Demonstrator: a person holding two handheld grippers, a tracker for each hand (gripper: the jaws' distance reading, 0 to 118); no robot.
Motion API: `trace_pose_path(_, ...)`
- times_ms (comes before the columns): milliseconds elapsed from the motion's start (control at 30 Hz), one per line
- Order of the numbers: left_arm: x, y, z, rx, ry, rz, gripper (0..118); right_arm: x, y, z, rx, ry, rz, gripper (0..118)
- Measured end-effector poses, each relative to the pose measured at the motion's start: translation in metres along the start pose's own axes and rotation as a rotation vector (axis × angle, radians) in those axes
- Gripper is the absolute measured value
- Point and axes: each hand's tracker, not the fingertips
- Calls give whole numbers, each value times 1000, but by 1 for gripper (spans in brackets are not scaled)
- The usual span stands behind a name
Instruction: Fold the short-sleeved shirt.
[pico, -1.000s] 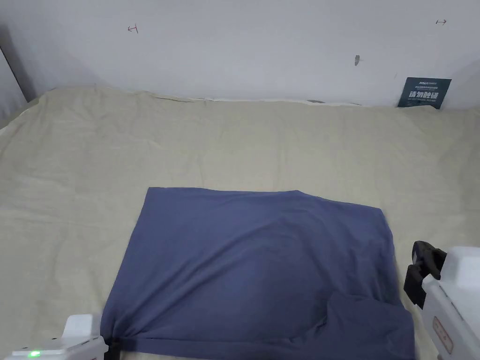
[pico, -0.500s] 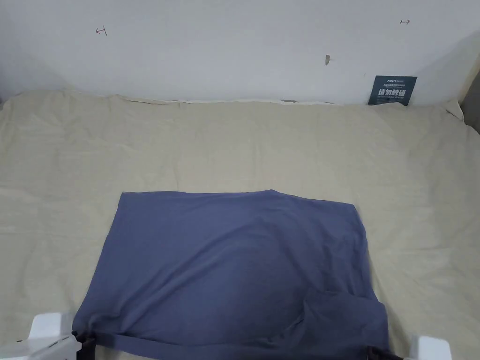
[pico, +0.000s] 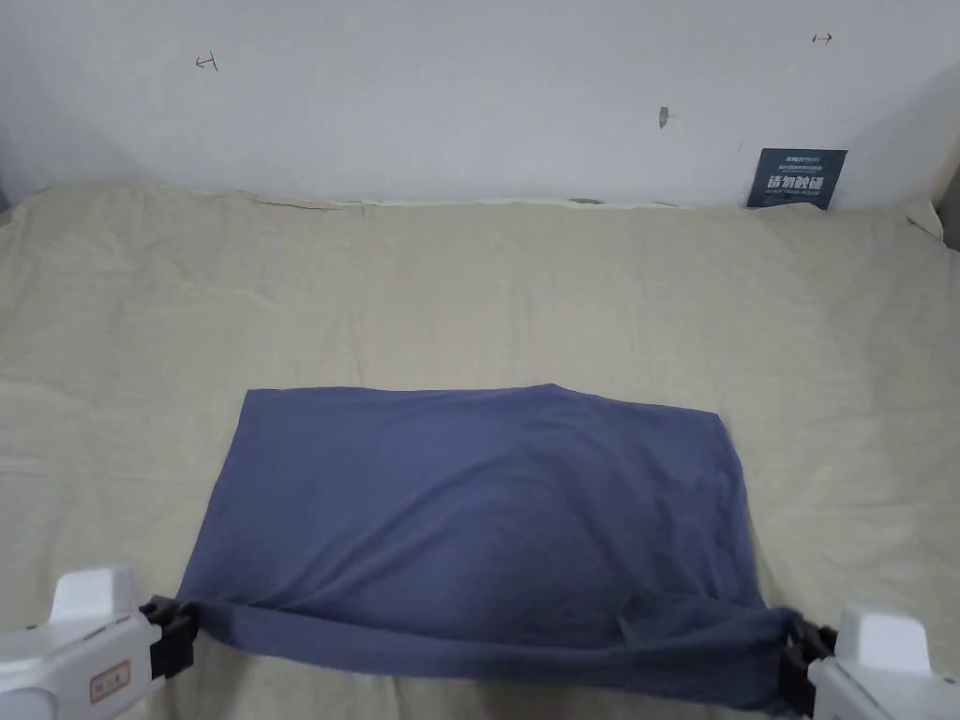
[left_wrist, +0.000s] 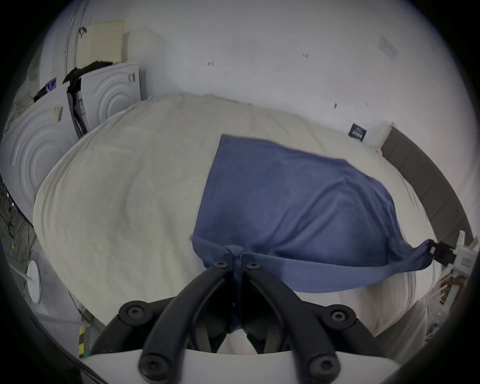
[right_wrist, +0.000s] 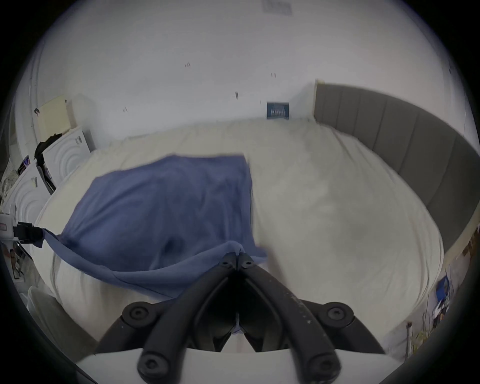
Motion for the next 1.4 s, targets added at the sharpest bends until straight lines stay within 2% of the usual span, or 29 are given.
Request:
trace_pose_path(267, 17, 80, -51, 25, 28, -78, 6, -8, 77, -59, 74, -35, 45, 2)
trace_pose_path(500, 31, 106, -131, -120, 62, -144, 6, -18, 96, -144, -60, -76, 92, 2)
trace_pose_path(733, 31, 98, -191, -268, 93, -140, 6, -16, 83, -215, -254, -93, 46, 2)
trace_pose_path(767, 31, 96, -191, -245, 98, -135, 7, -16, 79, -220, -281, -97, 57, 2)
trace_pose_path(833, 33, 99, -184, -230, 109, -121, 19, -18, 73, -222, -276, -97, 63, 3)
trace_pose_path(867, 33, 101, -180, -222, 119, -116, 30, -19, 72, -219, -268, -99, 60, 7)
trace_pose_path(900, 32, 102, -175, -209, 119, -112, 53, -24, 77, -204, -254, -109, 51, 17)
trace_pose_path(933, 31, 104, -170, -204, 116, -105, 86, -25, 80, -199, -247, -105, 41, 39)
trace_pose_path(967, 33, 110, -161, -201, 114, -102, 108, -25, 84, -194, -234, -100, 33, 61)
trace_pose_path(1000, 34, 114, -151, -181, 102, -92, 116, -26, 89, -185, -208, -97, 26, 79)
trace_pose_path(1033, 36, 118, -138, -130, 94, -77, 116, -23, 94, -180, -160, -88, 23, 96)
trace_pose_path(1067, 39, 123, -125, -81, 90, -70, 114, -24, 100, -170, -122, -86, 21, 103)
trace_pose_path(1267, 51, 144, -43, 202, 35, -50, 111, -40, 139, -62, 167, -58, 46, 103)
trace_pose_path(1400, 69, 134, 18, 438, 17, -45, 111, -57, 147, 10, 343, -60, 116, 103)
